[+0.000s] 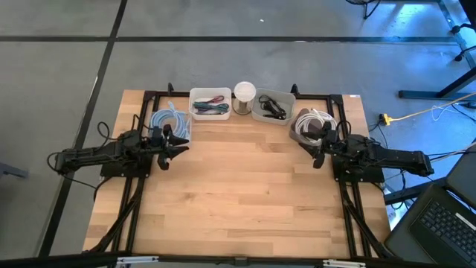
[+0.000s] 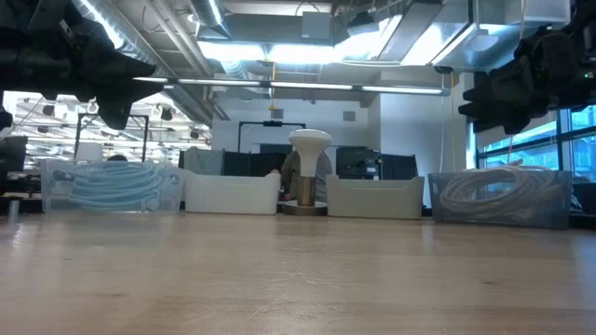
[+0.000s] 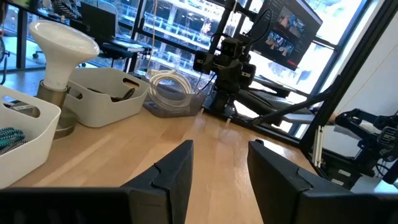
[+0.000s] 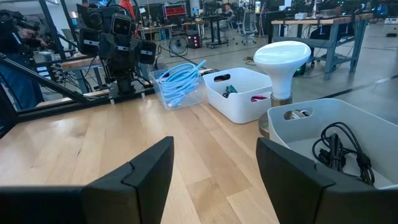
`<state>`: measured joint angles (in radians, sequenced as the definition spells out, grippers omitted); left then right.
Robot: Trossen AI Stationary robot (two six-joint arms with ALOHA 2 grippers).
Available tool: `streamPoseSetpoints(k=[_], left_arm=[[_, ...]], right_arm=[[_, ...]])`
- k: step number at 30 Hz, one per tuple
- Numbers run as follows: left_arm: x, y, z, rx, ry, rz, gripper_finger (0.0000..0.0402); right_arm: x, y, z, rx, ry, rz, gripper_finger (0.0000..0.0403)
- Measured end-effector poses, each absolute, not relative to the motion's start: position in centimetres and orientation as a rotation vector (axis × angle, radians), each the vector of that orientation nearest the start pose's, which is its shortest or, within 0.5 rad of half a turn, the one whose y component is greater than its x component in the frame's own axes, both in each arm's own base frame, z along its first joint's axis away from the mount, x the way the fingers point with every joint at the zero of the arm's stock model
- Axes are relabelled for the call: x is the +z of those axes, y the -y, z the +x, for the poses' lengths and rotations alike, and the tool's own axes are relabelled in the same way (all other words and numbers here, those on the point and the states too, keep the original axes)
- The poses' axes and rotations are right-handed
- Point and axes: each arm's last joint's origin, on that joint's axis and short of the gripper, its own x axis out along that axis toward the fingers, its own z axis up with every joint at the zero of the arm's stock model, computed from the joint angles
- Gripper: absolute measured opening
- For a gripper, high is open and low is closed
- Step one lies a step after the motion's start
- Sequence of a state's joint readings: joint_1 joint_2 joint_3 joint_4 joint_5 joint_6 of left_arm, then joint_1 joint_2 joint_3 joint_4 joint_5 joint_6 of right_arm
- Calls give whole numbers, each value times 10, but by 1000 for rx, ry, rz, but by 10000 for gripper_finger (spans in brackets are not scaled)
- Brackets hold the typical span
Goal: Pick & Place USB Port
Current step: Return to Home Position
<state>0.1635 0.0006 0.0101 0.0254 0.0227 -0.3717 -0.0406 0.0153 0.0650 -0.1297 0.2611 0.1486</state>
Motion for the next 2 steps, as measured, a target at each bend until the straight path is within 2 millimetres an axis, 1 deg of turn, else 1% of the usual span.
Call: streamPoseSetpoints(k=[2], left_arm=[[169, -15, 96, 133, 61, -368, 143]], right_arm=[[172, 11, 93, -307, -57, 139, 232]])
